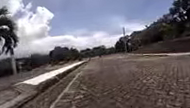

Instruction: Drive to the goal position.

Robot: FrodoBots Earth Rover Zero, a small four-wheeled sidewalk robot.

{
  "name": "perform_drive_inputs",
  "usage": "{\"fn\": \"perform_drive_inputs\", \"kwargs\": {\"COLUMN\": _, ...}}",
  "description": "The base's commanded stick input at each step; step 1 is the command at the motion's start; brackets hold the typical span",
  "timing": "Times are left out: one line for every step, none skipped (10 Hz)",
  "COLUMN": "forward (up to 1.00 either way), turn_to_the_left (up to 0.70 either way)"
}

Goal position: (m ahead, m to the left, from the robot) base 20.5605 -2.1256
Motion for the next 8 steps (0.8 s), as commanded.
{"fn": "perform_drive_inputs", "kwargs": {"forward": 1.0, "turn_to_the_left": 0.0}}
{"fn": "perform_drive_inputs", "kwargs": {"forward": 1.0, "turn_to_the_left": 0.0}}
{"fn": "perform_drive_inputs", "kwargs": {"forward": 1.0, "turn_to_the_left": 0.0}}
{"fn": "perform_drive_inputs", "kwargs": {"forward": 1.0, "turn_to_the_left": 0.0}}
{"fn": "perform_drive_inputs", "kwargs": {"forward": 1.0, "turn_to_the_left": 0.0}}
{"fn": "perform_drive_inputs", "kwargs": {"forward": 1.0, "turn_to_the_left": 0.0}}
{"fn": "perform_drive_inputs", "kwargs": {"forward": 1.0, "turn_to_the_left": 0.0}}
{"fn": "perform_drive_inputs", "kwargs": {"forward": 1.0, "turn_to_the_left": 0.0}}
